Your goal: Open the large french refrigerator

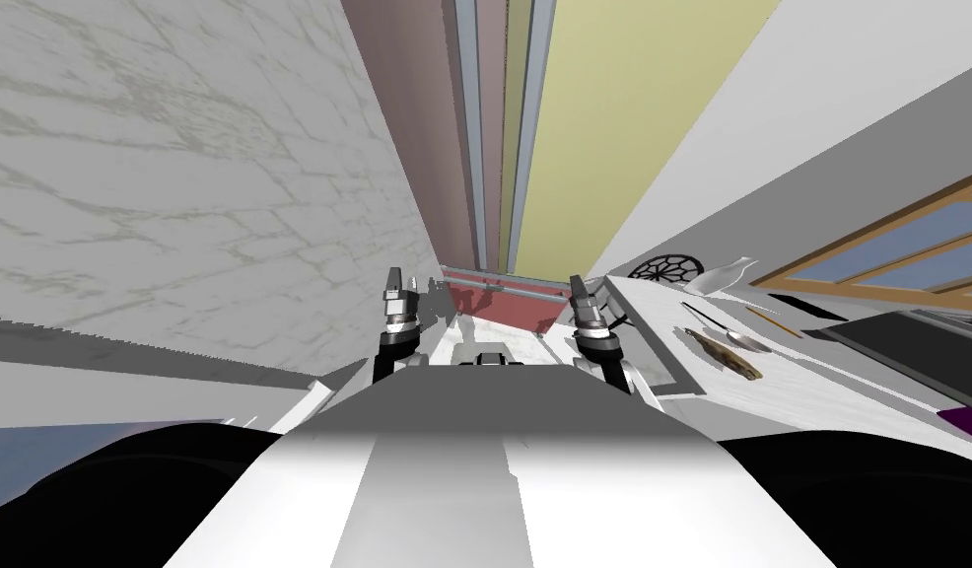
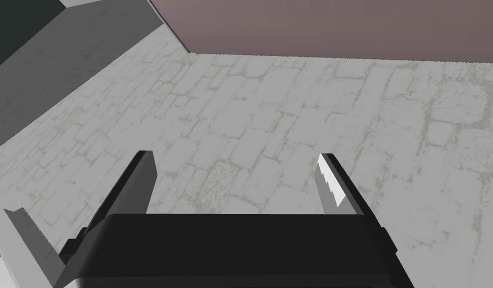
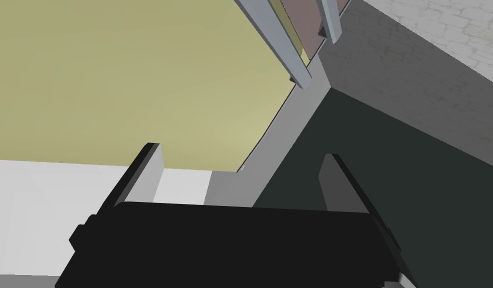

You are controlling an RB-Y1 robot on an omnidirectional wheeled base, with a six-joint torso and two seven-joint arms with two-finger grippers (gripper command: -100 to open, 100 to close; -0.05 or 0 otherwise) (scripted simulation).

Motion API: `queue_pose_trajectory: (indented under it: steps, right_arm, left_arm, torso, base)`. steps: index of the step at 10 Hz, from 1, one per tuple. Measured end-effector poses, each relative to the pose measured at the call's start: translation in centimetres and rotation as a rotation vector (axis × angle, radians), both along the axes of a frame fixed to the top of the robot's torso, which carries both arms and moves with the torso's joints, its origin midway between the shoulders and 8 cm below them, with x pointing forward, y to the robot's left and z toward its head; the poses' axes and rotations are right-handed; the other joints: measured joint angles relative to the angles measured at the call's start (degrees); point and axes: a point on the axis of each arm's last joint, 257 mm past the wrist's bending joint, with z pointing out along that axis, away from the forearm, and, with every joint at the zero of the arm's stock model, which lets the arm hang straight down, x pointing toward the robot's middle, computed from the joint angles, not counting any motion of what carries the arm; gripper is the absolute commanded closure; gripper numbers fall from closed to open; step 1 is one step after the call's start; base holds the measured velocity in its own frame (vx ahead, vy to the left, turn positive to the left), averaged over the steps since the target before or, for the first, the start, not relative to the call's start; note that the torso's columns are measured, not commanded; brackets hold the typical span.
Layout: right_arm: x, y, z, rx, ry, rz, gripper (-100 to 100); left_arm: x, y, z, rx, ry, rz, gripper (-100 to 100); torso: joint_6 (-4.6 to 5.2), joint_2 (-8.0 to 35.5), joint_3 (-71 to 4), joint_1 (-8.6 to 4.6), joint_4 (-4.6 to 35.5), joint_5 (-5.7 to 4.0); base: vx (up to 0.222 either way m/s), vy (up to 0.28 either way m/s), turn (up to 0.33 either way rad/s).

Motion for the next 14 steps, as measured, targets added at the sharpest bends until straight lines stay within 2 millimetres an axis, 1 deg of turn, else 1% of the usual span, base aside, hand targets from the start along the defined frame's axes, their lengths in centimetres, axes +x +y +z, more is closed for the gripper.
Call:
queue_pose_trajectory:
  steps: [5,6,9,12,14]
  right_arm:
    - [0.4,-0.1,-2.1,-0.15,0.006,-0.081,-100]
    - [0.4,-0.1,-2.8,-0.184,0.01,-0.098,-100]
    - [0.6,0.2,-4.0,-0.277,0.008,-0.145,-100]
    - [0.7,0.2,-5.9,-0.376,0.01,-0.191,-100]
    - [0.7,0.2,-6.3,-0.421,0.002,-0.217,-100]
  left_arm:
    - [0.0,0.0,0.0,0.0,0.0,0.0,0]
    - [0.0,0.0,0.0,0.0,0.0,0.0,0]
    - [0.0,0.0,0.0,0.0,0.0,0.0,0]
    - [0.0,0.0,0.0,0.0,0.0,0.0,0]
    - [0.0,0.0,0.0,0.0,0.0,0.0,0]
  torso:
    - [-0.01,0.1,0.0,-0.04,0.0,-0.01]
    - [0.01,0.0,0.0,0.02,0.0,0.0]
    - [-0.01,0.1,0.0,-0.04,0.0,-0.01]
    - [0.0,-0.1,-0.1,0.04,0.0,0.01]
    - [-0.01,0.3,0.1,-0.11,0.1,-0.03]
  base:
    - [0.141,0.038,-0.061]
    - [0.133,0.049,-0.045]
    - [0.122,0.045,-0.064]
    - [0.137,0.047,-0.055]
    - [0.062,0.01,-0.031]
